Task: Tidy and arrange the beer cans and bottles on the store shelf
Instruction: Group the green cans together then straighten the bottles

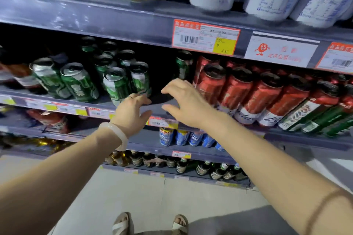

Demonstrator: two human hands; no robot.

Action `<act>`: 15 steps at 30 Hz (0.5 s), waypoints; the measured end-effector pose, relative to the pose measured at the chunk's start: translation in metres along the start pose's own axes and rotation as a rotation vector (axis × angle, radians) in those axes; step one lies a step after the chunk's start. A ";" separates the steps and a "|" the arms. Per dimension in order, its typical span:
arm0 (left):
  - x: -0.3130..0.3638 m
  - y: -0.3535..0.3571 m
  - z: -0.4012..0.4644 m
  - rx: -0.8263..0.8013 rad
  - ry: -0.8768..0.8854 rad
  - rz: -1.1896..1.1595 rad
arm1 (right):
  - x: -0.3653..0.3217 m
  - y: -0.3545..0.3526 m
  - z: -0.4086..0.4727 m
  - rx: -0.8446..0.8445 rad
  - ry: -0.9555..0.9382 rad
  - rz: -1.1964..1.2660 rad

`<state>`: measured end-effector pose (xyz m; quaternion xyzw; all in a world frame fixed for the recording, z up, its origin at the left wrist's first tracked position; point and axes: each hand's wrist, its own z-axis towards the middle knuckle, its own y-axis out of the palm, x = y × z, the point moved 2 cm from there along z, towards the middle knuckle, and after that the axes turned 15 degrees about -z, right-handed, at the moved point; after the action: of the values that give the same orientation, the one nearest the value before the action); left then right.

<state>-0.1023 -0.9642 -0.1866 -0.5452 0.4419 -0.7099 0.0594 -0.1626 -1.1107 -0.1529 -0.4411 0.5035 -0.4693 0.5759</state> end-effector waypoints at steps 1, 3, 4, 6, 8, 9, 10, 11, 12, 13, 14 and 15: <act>-0.009 -0.007 -0.003 0.013 -0.023 -0.008 | -0.007 0.012 0.006 -0.071 0.053 0.035; -0.024 -0.021 -0.005 0.042 -0.015 -0.017 | -0.015 0.032 0.016 -0.173 0.227 0.137; -0.030 -0.028 -0.004 0.062 0.015 -0.020 | -0.018 0.039 0.020 -0.179 0.315 0.199; -0.038 -0.043 0.000 0.109 0.080 -0.024 | -0.021 0.052 0.030 -0.159 0.463 0.321; -0.045 -0.057 0.007 0.148 0.164 -0.010 | -0.022 0.063 0.040 -0.128 0.559 0.383; -0.049 -0.063 0.012 0.164 0.221 0.007 | -0.022 0.066 0.045 -0.107 0.589 0.397; -0.053 -0.068 0.016 0.176 0.268 0.036 | -0.022 0.068 0.051 -0.083 0.615 0.400; -0.057 -0.072 0.020 0.177 0.298 0.073 | -0.022 0.070 0.055 -0.049 0.646 0.387; -0.059 -0.076 0.024 0.168 0.324 0.115 | -0.020 0.071 0.060 -0.015 0.691 0.369; -0.060 -0.079 0.028 0.152 0.353 0.159 | -0.016 0.071 0.064 0.031 0.739 0.348; -0.060 -0.080 0.033 0.127 0.384 0.201 | -0.012 0.072 0.067 0.079 0.787 0.333; -0.058 -0.080 0.037 0.093 0.405 0.244 | -0.007 0.071 0.070 0.127 0.828 0.322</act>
<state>-0.0168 -0.9042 -0.1724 -0.3312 0.4740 -0.8120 0.0800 -0.0861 -1.0893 -0.2146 -0.0958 0.7239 -0.5408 0.4176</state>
